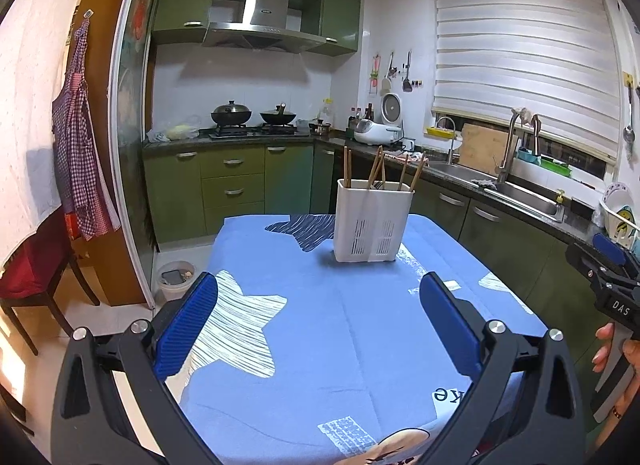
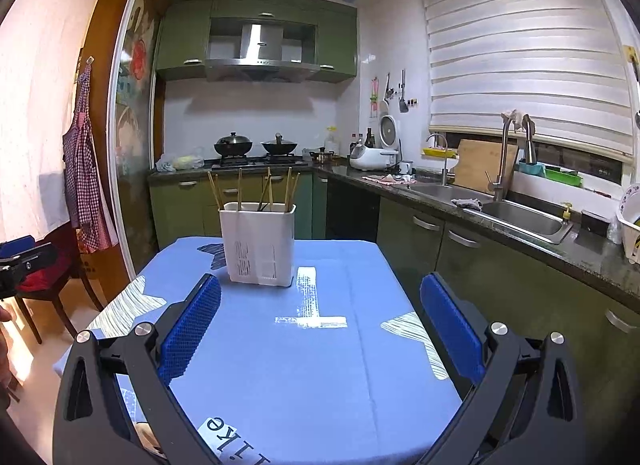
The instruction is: Organize utensils
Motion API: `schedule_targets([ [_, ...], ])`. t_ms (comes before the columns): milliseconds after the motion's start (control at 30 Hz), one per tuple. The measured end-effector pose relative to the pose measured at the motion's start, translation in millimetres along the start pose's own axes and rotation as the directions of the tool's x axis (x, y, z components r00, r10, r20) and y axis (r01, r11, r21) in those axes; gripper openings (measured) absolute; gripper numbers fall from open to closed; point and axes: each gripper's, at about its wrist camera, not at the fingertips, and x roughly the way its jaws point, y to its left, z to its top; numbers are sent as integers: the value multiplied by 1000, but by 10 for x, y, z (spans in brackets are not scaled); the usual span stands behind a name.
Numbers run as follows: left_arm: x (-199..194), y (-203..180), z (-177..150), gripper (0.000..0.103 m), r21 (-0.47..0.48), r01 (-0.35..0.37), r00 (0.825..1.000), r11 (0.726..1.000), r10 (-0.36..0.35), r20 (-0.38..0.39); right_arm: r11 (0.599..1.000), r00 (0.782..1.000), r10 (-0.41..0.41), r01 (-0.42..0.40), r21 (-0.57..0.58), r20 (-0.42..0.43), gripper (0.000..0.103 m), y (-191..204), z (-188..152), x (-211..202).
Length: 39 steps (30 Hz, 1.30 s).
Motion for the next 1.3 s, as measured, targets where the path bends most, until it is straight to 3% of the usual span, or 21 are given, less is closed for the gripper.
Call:
schedule_targets([
  [967,-36,7,4,96,-23,5,1000,1000,-5,4,1000,1000,23,-23,0,-16,98,58,1,70],
  [1300,-5,-13,12,96,-18,-33,999,999,33,0,1000,1000,25,-25,1,-18,98,54,-7,83],
])
